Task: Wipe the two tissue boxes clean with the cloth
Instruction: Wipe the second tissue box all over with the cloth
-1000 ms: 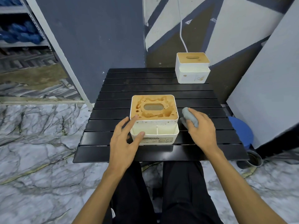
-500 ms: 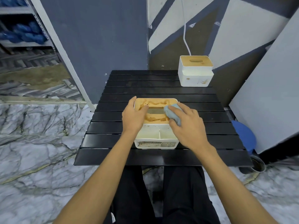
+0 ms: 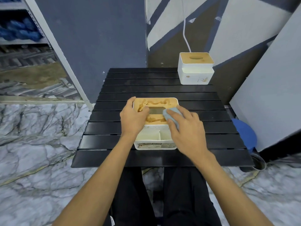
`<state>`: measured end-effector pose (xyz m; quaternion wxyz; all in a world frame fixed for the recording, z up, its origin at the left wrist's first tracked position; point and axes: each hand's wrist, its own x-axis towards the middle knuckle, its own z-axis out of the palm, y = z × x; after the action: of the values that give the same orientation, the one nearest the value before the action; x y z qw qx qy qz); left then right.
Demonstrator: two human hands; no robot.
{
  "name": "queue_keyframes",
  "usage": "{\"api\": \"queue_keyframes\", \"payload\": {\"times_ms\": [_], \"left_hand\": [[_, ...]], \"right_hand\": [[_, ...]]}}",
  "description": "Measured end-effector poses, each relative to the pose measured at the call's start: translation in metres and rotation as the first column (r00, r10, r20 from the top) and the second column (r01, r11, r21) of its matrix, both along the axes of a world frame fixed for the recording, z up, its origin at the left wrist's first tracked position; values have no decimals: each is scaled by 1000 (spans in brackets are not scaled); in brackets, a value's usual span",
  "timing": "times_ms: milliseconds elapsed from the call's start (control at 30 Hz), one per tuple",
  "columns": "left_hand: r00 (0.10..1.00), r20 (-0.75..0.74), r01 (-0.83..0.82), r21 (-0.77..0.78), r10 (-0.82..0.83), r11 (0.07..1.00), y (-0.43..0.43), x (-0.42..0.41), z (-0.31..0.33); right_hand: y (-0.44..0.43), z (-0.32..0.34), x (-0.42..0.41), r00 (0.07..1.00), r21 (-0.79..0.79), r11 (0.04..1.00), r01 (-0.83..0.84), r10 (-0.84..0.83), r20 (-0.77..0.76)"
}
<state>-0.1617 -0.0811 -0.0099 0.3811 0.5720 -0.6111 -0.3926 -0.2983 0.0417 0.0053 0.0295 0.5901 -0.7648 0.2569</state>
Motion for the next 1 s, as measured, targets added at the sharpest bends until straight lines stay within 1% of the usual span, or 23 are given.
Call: {"api": "queue_keyframes", "payload": {"times_ms": [100, 167, 233, 300, 500, 600, 700, 767, 833, 933, 1000], "left_hand": [[1000, -19, -14, 7, 14, 1000, 1, 1, 0], [1000, -30, -8, 9, 8, 1000, 2, 1, 1], [999, -46, -6, 14, 6, 1000, 4, 2, 4], [997, -66, -27, 10, 28, 1000, 3, 2, 4], [997, -67, -31, 1, 31, 1000, 3, 0, 3], [998, -65, -16, -6, 16, 1000, 2, 1, 3], [997, -69, -19, -10, 19, 1000, 3, 2, 3], [997, -73, -32, -8, 32, 999, 3, 1, 2], [997, -66, -39, -14, 38, 999, 3, -1, 2], [998, -55, -42, -23, 40, 999, 2, 0, 0], [998, -40, -39, -25, 38, 999, 2, 0, 1]], "right_hand": [[5, -1, 0, 1000, 12, 1000, 5, -5, -21], [-13, 3, -7, 1000, 71, 997, 27, -26, -17], [-32, 8, -12, 999, 150, 988, 35, -38, 17], [-37, 9, -11, 999, 186, 982, 27, -33, 30], [9, 0, 5, 1000, 108, 994, 9, -9, -4], [-12, 6, -3, 1000, 156, 987, 31, -31, -8], [-39, 16, -11, 998, 221, 975, 22, -33, 46], [-41, 17, -10, 999, 241, 970, 23, -32, 33], [-27, 16, -6, 1000, 230, 973, 21, -23, 8], [1, 12, 5, 1000, 173, 985, 22, -18, -20], [1, 12, 5, 999, 172, 984, 40, -34, -34]]}}
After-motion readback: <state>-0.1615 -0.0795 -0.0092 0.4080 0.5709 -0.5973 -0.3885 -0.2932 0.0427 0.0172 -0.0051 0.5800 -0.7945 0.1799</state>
